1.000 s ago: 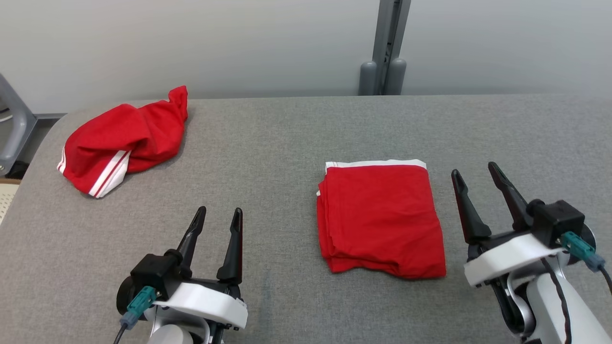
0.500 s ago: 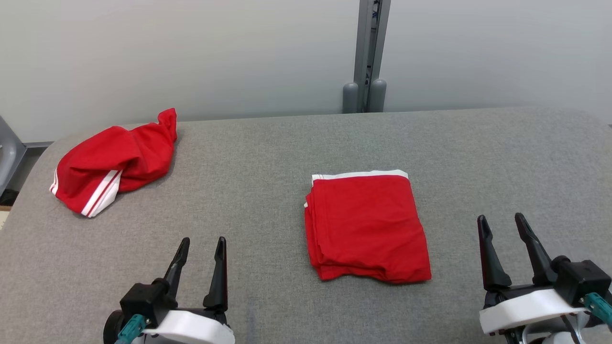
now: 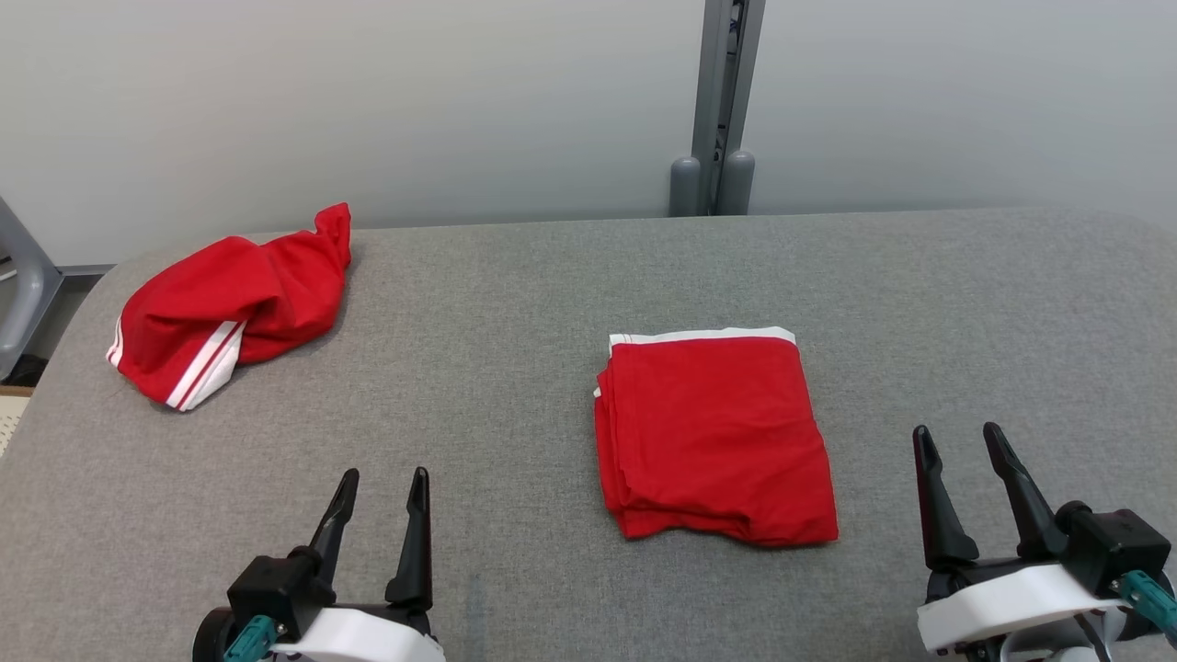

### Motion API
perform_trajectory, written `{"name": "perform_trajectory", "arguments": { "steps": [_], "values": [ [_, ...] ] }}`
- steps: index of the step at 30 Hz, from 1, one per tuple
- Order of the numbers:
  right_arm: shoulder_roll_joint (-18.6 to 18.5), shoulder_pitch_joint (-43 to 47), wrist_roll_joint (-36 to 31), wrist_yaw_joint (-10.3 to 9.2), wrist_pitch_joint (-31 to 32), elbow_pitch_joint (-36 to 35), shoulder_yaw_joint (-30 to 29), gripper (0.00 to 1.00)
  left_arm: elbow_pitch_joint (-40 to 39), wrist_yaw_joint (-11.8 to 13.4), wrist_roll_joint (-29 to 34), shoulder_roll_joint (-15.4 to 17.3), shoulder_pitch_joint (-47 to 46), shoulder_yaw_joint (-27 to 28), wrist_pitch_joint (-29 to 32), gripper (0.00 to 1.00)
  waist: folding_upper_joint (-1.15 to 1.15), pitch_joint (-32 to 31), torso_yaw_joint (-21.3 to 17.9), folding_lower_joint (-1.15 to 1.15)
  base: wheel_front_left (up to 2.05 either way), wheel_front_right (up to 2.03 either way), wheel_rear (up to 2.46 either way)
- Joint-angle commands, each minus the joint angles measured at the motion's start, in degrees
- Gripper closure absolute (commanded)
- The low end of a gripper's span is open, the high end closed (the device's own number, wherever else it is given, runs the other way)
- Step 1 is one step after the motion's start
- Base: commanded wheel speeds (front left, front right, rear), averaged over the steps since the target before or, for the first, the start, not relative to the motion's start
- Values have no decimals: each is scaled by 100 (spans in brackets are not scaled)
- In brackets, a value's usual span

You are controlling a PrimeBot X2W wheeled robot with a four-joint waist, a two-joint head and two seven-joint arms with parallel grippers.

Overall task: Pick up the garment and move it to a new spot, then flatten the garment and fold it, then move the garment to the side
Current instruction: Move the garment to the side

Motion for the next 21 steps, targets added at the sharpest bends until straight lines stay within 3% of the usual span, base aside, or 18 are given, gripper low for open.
{"name": "perform_trajectory", "arguments": {
  "steps": [1, 14, 21],
  "values": [
    [-17, -59, 25, 1, -29, 36, -8, 0, 0, -17, 45, 12, -34, 26, -2, 0, 0, 3, 3, 0, 0, 0, 0],
    [-18, -199, 30, 1, 17, 188, -71, 0, -35, 48, -15, 12, -126, -57, -2, 0, 0, 125, 49, 0, 0, 0, 0],
    [-122, -761, 142, 2, 955, 605, -284, 0, -80, 65, -35, 15, -277, -124, -2, 0, 0, 367, 213, 0, 0, 0, 0]
  ]
}}
